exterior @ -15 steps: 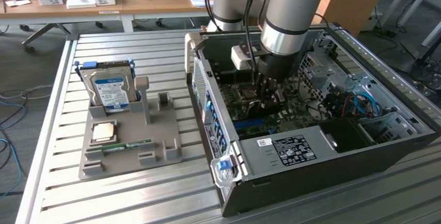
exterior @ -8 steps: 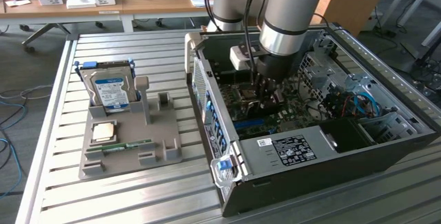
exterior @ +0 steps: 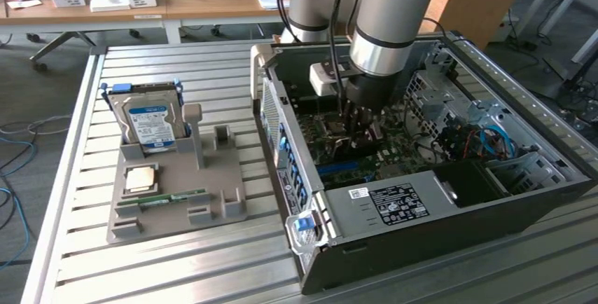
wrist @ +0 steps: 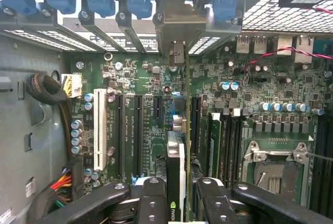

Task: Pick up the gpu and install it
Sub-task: 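Insert the gpu into the slot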

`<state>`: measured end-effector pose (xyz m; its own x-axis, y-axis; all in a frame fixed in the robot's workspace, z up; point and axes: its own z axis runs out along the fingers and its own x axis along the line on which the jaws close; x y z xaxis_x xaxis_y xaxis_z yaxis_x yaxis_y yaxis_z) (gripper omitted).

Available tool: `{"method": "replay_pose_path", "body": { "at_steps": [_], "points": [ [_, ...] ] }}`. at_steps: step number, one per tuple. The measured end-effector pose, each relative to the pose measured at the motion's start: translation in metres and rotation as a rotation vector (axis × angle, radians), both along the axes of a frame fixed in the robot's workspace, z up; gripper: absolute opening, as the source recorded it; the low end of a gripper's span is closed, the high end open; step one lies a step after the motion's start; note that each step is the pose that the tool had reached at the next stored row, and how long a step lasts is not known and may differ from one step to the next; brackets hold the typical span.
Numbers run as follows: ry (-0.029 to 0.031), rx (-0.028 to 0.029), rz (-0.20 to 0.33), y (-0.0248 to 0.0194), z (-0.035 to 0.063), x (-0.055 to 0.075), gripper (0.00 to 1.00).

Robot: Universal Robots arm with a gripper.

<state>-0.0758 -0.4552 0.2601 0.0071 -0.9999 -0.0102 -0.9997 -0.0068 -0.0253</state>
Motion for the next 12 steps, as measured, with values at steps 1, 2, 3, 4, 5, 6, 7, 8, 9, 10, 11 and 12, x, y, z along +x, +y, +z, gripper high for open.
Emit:
{"method": "replay_pose_path", "body": {
  "at_steps": [1,2,3,4,5,6,7,8,9,10,11,12],
  "points": [
    [0.0000,-0.0002,0.000,0.0000,0.0000,0.0000,0.27],
    [0.0000,-0.0002,0.000,0.0000,0.0000,-0.0001,0.27],
    [0.0000,-0.0002,0.000,0.0000,0.0000,-0.0002,0.27],
    [0.0000,-0.0002,0.000,0.0000,0.0000,-0.0002,0.27],
    [0.0000,-0.0002,0.000,0.0000,-0.0001,-0.0003,0.27],
    [-0.0001,-0.0001,0.000,0.0000,-0.0001,-0.0004,0.27],
    [0.0000,-0.0002,0.000,0.0000,-0.0001,-0.0004,0.27],
    [-0.0001,-0.0001,0.000,0.0000,-0.0001,-0.0004,0.27],
    [0.0000,-0.0002,0.000,0.0000,-0.0001,-0.0004,0.27],
    [-0.0001,-0.0002,0.000,0.0000,-0.0001,-0.0004,0.27],
    [0.0000,-0.0002,0.000,0.0000,-0.0001,-0.0004,0.27],
    [0.0000,-0.0006,0.000,0.0000,-0.0001,-0.0004,0.27]
  ]
}}
